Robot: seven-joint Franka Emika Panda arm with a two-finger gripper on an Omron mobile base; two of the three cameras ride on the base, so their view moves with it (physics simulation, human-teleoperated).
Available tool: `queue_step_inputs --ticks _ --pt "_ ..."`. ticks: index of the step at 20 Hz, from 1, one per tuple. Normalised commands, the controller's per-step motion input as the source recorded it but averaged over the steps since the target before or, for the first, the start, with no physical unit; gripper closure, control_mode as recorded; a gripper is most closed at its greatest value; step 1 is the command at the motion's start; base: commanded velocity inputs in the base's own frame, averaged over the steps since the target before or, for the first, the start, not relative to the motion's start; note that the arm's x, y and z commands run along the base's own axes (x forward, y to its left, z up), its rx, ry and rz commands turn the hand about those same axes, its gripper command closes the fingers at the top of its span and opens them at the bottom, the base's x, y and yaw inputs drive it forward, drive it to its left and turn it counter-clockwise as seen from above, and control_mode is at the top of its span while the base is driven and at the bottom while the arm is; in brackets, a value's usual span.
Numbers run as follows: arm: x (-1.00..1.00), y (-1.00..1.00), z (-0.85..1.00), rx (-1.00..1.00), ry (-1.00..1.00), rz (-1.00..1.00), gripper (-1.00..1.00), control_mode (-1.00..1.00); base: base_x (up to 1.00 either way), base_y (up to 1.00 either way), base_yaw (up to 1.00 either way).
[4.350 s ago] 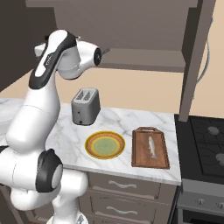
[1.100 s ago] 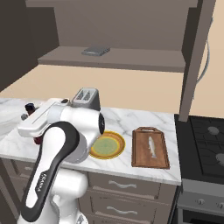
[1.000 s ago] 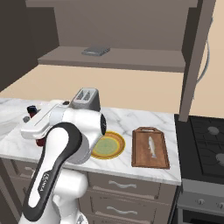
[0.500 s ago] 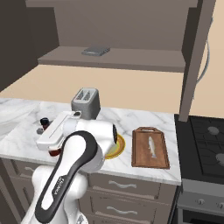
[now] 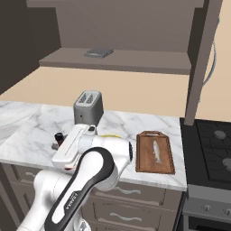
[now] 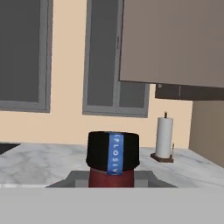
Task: Pick the fish from the plate and place it on the cutting board. Then pick the condiment bottle from the cabinet and place it next to the cutting board.
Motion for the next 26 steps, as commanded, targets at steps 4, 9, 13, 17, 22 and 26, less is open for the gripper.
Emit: queue_step_inputs --ticks 4,9,13,17,22,26 --pt "0.17 -0.16 -0.12 0.00 0.00 -0.02 1.00 -1.00 0.00 0.00 0.00" --pt "0.30 -0.16 -0.13 0.00 -0.01 0.00 1.00 -1.00 0.00 0.00 0.00" --pt "0.34 -0.21 -0.16 0.00 -0.01 0.00 1.00 -1.00 0.00 0.00 0.00" --pt "0.27 -0.30 -0.15 0.00 -0.01 0.00 1.00 -1.00 0.00 0.00 0.00" --pt "0.18 -0.30 -0.10 0.00 -0.03 0.00 1.00 -1.00 0.00 0.00 0.00" --pt "0.14 -0.24 -0.10 0.00 -0.04 0.00 1.00 -1.00 0.00 0.00 0.00"
